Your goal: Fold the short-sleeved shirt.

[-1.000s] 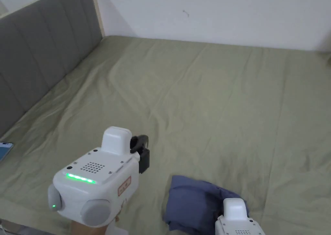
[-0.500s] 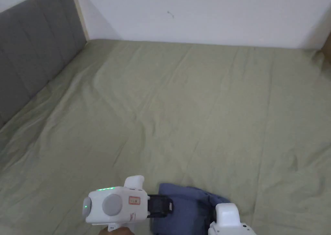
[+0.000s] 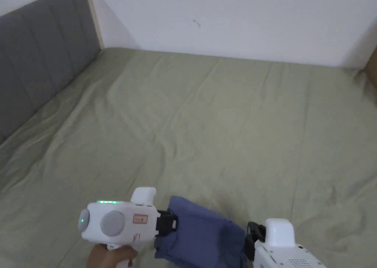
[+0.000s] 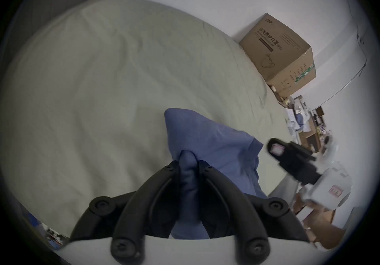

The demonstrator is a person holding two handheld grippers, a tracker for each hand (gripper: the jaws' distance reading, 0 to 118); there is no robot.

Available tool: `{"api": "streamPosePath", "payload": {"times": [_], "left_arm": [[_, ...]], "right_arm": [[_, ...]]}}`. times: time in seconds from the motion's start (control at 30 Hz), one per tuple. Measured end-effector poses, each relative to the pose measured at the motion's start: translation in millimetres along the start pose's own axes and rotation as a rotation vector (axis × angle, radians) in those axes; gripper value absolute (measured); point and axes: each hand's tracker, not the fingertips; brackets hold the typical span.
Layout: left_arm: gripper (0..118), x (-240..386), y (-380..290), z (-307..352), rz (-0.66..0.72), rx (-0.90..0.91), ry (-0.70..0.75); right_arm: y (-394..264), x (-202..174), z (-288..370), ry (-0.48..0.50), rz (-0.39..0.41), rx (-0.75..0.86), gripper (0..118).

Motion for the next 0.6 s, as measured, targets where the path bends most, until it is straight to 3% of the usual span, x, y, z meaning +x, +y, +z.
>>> {"api": "streamPosePath", "payload": {"times": [0.23,0.6], "left_arm": [[14,-101.6,55.1,73.8,-0.051,0.038,0.249],[14,-271.8,92.5,124.2,0.169,0.022,0.54]], "right_arm": [[35.9,-5.8,14.0,-0.029,0.094,0.102,0],[39.0,-6.0,-28.1,-0.035,0.108,0.088,0]]}}
